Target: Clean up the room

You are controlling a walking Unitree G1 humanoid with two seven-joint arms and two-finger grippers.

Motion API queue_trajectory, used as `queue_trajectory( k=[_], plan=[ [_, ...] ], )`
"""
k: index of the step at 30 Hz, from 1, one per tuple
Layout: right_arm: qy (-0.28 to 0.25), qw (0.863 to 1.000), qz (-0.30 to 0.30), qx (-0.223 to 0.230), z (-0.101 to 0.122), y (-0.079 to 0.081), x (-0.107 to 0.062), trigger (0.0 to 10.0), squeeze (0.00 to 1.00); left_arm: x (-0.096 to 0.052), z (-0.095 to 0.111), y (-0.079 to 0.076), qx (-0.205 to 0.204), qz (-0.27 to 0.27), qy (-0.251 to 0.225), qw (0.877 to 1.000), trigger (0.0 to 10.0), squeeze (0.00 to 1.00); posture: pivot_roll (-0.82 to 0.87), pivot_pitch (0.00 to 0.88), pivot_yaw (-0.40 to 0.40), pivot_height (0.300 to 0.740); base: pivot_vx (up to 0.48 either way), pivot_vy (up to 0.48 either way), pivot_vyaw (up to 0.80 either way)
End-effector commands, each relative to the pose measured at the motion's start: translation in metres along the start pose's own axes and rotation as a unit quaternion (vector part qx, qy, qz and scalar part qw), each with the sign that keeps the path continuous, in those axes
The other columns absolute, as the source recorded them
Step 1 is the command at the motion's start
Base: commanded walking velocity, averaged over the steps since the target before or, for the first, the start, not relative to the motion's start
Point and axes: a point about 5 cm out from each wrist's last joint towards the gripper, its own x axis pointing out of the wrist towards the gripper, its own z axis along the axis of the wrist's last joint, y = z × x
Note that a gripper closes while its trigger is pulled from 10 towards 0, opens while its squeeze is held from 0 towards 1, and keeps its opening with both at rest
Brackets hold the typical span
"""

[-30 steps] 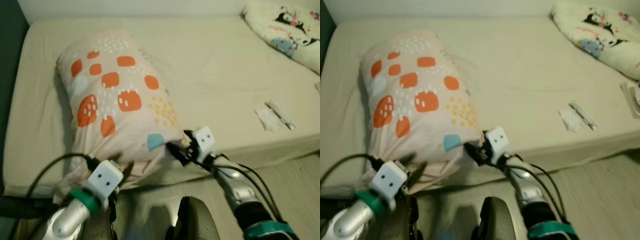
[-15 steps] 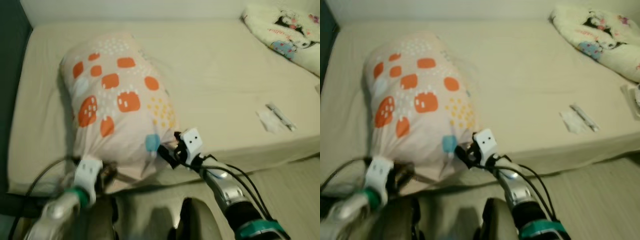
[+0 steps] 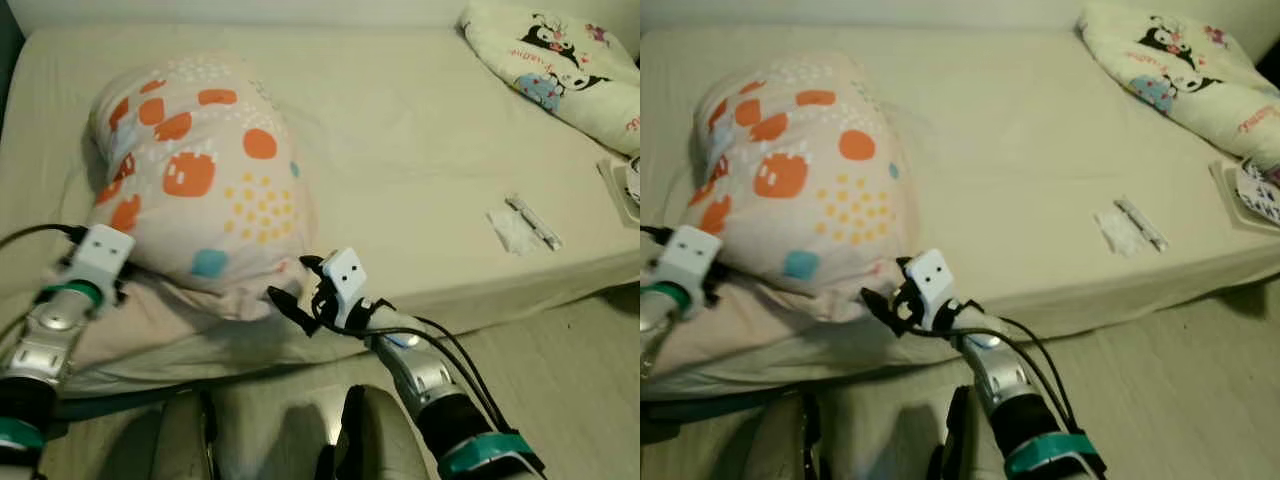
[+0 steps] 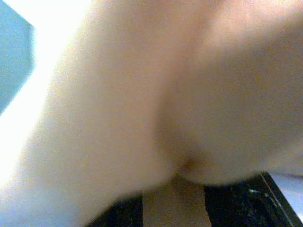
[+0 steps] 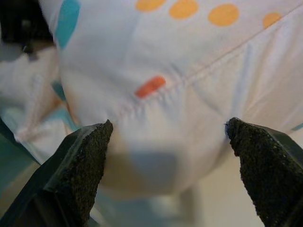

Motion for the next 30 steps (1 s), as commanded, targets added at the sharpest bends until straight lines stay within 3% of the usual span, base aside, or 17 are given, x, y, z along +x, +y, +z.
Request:
queue_trajectory(
  k=[1,3,5,8,12,13,14,16,17,20,22,24,26,27,29,30],
  plan=[
    [-0.016,1.0,0.023,0.007,0.005,0.015,0.012,10.0,0.0,0.004,0.02,0.027,0.05,0.058,-0.058,0.995,10.0,0.0,0.15,0.194,-0.102,0.598,0.0,0.0,0.0],
    [-0.029,0.999,0.034,0.007,0.011,0.022,0.02,10.0,0.0,0.005,0.028,0.033,0.071,0.068,-0.078,0.992,10.0,0.0,0.16,0.193,-0.104,0.598,0.0,0.0,0.0],
    [-0.04,0.997,0.063,-0.001,0.02,0.036,0.032,10.0,0.0,0.007,0.031,0.028,0.093,0.047,-0.09,0.99,10.0,0.0,0.18,0.195,-0.109,0.598,0.0,0.0,0.0],
    [-0.038,0.997,0.073,-0.008,0.021,0.041,0.035,10.0,0.0,0.007,0.029,0.021,0.098,0.032,-0.092,0.99,10.0,0.0,0.18,0.195,-0.109,0.598,0.0,0.0,0.0],
    [0.001,0.999,0.033,-0.022,0.004,0.033,0.028,10.0,0.0,-0.014,-0.007,-0.046,0.066,-0.093,-0.053,0.992,10.0,0.0,0.17,0.204,-0.112,0.598,0.0,0.0,0.0],
    [0.007,0.999,0.022,-0.021,0.001,0.029,0.026,10.0,0.0,-0.019,-0.012,-0.056,0.062,-0.109,-0.049,0.991,10.0,0.0,0.17,0.204,-0.112,0.598,0.0,0.0,0.0],
    [0.007,0.999,0.022,-0.021,0.001,0.029,0.026,10.0,0.0,-0.019,-0.012,-0.056,0.062,-0.109,-0.049,0.991,10.0,0.0,0.17,0.204,-0.112,0.598,0.0,0.0,0.0],
    [0.027,0.999,-0.026,-0.029,-0.007,0.014,0.015,10.0,0.0,-0.032,-0.025,-0.083,0.027,-0.148,-0.03,0.988,10.0,0.0,0.16,0.208,-0.112,0.598,0.0,0.0,0.0],
    [0.027,0.999,-0.026,-0.029,-0.007,0.014,0.015,10.0,0.0,-0.032,-0.025,-0.083,0.027,-0.148,-0.03,0.988,10.0,0.0,0.16,0.208,-0.112,0.598,0.0,0.0,0.0],
    [0.042,0.995,-0.087,-0.036,-0.013,-0.007,0.003,10.0,0.0,-0.037,-0.035,-0.097,0.005,-0.154,-0.002,0.988,10.0,0.0,0.16,0.208,-0.112,0.598,0.0,0.0,0.0],
    [0.046,0.993,-0.102,-0.034,-0.014,-0.016,-0.004,10.0,0.0,-0.035,-0.042,-0.092,0.011,-0.116,0.025,0.993,10.0,0.0,0.15,0.204,-0.093,0.598,0.0,0.0,0.0],
    [0.046,0.993,-0.102,-0.034,-0.014,-0.016,-0.004,10.0,0.0,-0.035,-0.042,-0.092,0.011,-0.116,0.025,0.993,10.0,0.0,0.15,0.204,-0.093,0.598,0.0,0.0,0.0],
    [0.096,0.993,-0.057,-0.042,-0.031,-0.019,-0.026,10.0,0.0,-0.043,-0.041,-0.088,-0.053,-0.075,0.048,0.995,10.0,0.0,0.15,0.198,-0.082,0.598,0.0,0.0,0.0],
    [0.096,0.993,-0.057,-0.042,-0.031,-0.019,-0.026,10.0,0.0,-0.043,-0.041,-0.088,-0.053,-0.075,0.048,0.995,10.0,0.0,0.15,0.198,-0.082,0.598,0.0,0.0,0.0],
    [0.134,0.989,-0.032,-0.047,-0.048,-0.019,-0.049,10.0,0.0,-0.06,-0.036,-0.097,-0.089,-0.095,0.037,0.991,10.0,0.0,0.15,0.194,-0.077,0.598,0.0,0.0,0.0],
    [0.134,0.989,-0.032,-0.047,-0.048,-0.019,-0.049,10.0,0.0,-0.06,-0.036,-0.097,-0.089,-0.095,0.037,0.991,10.0,0.0,0.15,0.194,-0.077,0.598,0.0,0.0,0.0]
  ],
)
